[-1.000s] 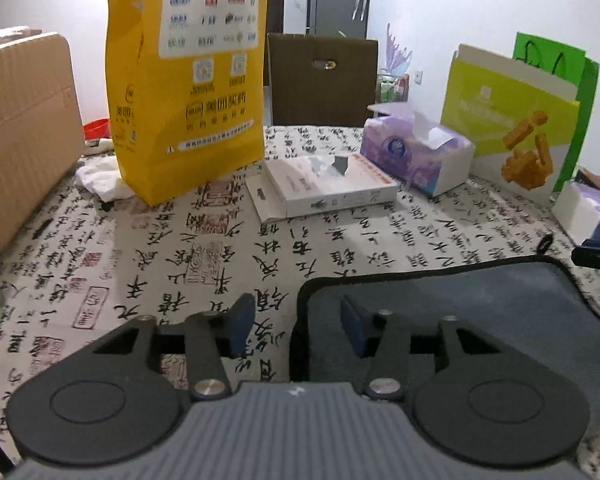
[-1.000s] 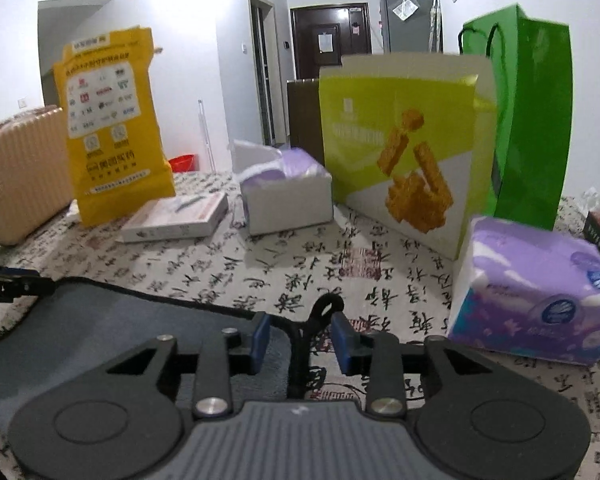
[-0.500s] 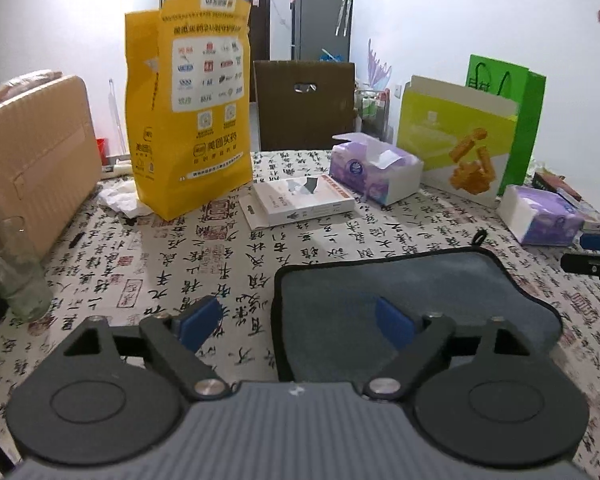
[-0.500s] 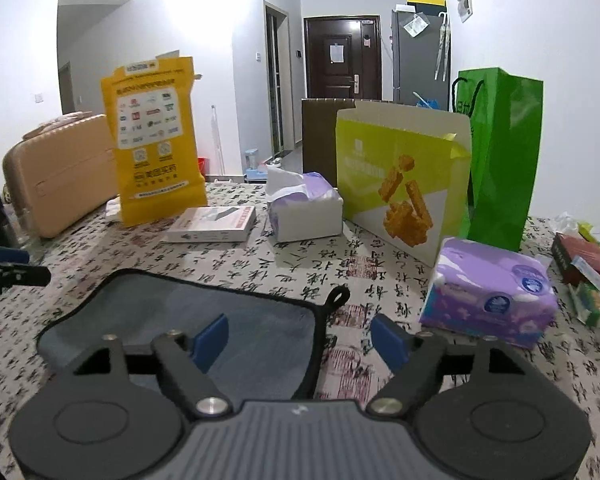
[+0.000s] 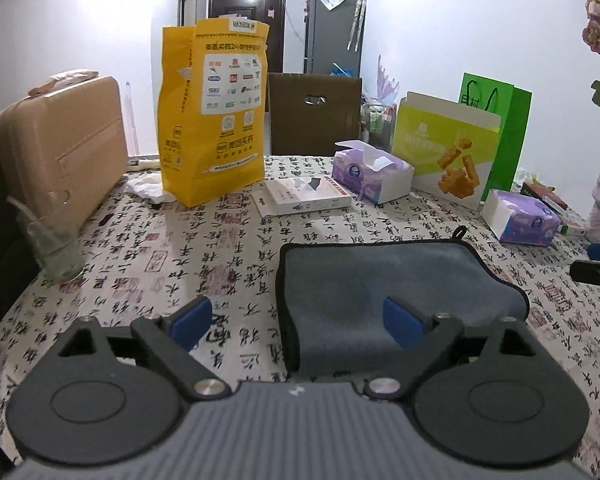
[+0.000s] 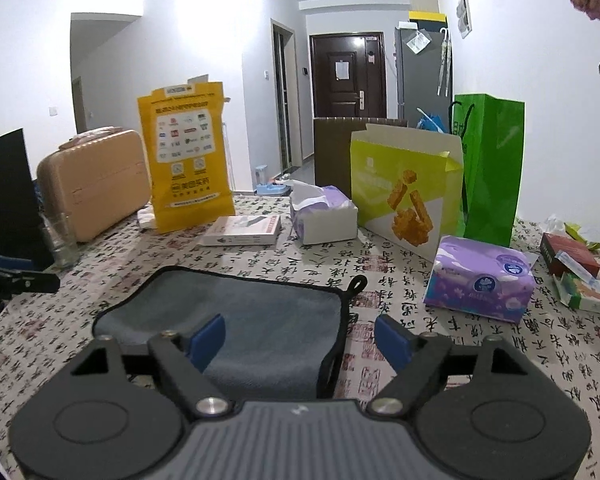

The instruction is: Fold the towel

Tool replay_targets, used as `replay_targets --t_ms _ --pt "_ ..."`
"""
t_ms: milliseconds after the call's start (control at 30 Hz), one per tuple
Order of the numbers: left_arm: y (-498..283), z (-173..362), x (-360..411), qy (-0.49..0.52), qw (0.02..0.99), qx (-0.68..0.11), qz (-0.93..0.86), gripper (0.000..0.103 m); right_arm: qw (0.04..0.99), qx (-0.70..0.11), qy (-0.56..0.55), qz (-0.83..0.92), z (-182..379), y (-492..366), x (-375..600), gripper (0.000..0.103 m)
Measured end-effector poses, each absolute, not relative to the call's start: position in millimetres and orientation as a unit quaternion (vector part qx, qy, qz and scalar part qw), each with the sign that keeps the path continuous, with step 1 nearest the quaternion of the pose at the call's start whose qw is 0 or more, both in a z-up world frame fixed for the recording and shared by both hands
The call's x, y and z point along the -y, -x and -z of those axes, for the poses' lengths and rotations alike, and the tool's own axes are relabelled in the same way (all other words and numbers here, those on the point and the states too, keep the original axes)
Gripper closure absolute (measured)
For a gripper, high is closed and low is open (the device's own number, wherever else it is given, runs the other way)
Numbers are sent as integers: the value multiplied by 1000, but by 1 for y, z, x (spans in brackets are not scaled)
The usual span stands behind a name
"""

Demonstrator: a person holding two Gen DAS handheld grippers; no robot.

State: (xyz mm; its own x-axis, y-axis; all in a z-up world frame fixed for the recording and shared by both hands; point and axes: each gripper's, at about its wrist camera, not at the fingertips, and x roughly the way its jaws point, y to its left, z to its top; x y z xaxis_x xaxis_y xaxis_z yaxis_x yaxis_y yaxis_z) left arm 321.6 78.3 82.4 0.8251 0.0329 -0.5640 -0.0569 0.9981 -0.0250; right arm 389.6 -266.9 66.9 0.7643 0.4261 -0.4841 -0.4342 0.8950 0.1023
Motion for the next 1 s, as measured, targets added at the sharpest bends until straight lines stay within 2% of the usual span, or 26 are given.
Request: replay_targets --t_ms 100,1000 --pt "-306 -80 -75 16 957 -290 -27 8 942 -248 5 -227 -66 -371 268 14" --pt "-171 -50 -50 23 969 -246 -10 3 951 -196 -25 -239 -49 -220 262 13"
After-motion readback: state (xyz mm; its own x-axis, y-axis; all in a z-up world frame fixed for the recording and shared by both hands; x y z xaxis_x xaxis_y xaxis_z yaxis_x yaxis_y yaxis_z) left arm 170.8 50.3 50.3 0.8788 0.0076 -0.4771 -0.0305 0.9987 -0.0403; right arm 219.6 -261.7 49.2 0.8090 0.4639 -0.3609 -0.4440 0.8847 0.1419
